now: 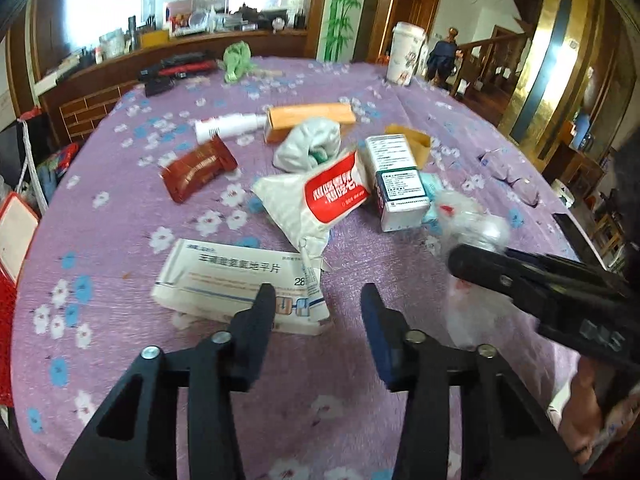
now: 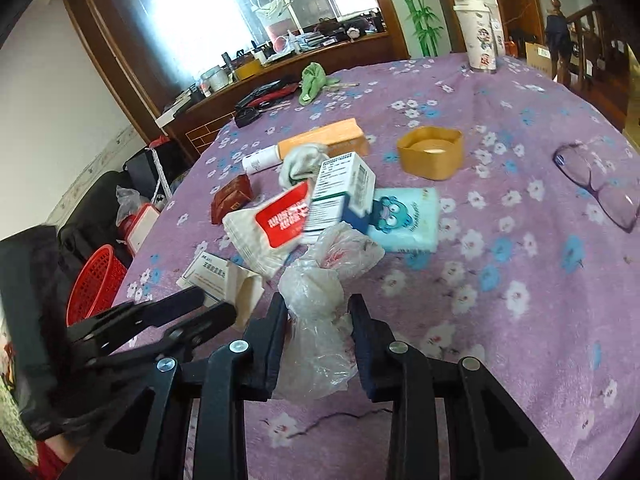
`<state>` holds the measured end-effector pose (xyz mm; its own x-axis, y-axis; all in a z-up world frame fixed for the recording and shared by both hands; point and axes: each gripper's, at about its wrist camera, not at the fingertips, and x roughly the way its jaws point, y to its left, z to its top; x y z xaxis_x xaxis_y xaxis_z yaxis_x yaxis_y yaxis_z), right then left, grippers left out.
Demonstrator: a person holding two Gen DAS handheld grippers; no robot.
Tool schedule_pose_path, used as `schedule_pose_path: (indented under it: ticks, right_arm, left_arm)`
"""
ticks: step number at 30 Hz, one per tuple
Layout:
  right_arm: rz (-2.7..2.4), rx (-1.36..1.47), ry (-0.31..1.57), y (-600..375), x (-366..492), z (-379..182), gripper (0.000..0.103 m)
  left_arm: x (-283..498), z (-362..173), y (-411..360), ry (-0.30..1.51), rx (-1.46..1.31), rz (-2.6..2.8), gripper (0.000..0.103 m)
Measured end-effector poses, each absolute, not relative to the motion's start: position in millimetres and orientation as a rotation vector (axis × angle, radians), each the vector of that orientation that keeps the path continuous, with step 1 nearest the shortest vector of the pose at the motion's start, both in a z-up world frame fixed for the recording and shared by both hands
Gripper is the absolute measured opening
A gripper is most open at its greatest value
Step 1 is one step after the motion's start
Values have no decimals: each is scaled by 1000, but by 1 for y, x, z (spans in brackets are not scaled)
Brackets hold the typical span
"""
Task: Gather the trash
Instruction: 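Grasp the clear plastic bag with the right tool while the left tool grasps a small white paper piece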
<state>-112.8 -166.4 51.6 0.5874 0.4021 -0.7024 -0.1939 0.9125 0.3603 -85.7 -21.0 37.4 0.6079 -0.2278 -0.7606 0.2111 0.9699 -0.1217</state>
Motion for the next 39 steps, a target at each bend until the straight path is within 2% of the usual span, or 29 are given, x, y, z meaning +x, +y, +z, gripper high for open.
schedule_pose_path:
  ticks: [2,4,5,9,22,39]
  right_arm:
    - [346,266,879,-172,-113,51,33]
    - [344,274,875,-176,-113,51,33]
    - [345,275,874,-176,-113,51,33]
    - [355,275,868,-173,-116,52,33]
    - [389,215,839,-147,-126,65,33]
    - [395,166,792,-131,-144,89,33]
  left_arm:
    - [-78,31,-24,903,-14,-242,31]
    - [-72,25,-26,917,-10,-228,17]
    - [-71,24,-26,913,-6,-217,13]
    - [-73,26,-22,898,-16,-195,6]
    - [-118,64,5,763,-44,-194,6]
    - [-142,95,25,685,-87,-201,6]
